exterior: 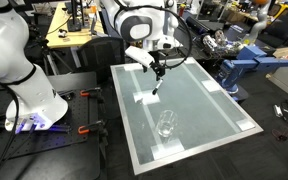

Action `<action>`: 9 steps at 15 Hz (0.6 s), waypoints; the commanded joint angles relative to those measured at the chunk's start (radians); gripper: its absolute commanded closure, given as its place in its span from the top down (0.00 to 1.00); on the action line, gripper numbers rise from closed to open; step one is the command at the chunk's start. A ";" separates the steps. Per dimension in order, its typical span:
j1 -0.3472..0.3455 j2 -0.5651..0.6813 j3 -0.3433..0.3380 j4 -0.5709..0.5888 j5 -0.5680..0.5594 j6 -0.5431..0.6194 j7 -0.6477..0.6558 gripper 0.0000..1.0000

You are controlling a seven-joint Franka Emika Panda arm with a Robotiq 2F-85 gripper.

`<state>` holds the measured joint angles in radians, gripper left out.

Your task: Pick up the marker from the table and put it in the glass

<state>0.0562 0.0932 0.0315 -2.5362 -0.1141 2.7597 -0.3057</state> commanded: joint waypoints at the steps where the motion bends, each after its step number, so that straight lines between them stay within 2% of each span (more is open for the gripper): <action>1: -0.023 0.084 0.011 0.071 -0.012 0.009 -0.075 1.00; 9: -0.059 0.227 0.043 0.206 -0.016 0.006 -0.205 1.00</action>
<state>0.0288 0.2624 0.0447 -2.3922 -0.1142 2.7598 -0.4713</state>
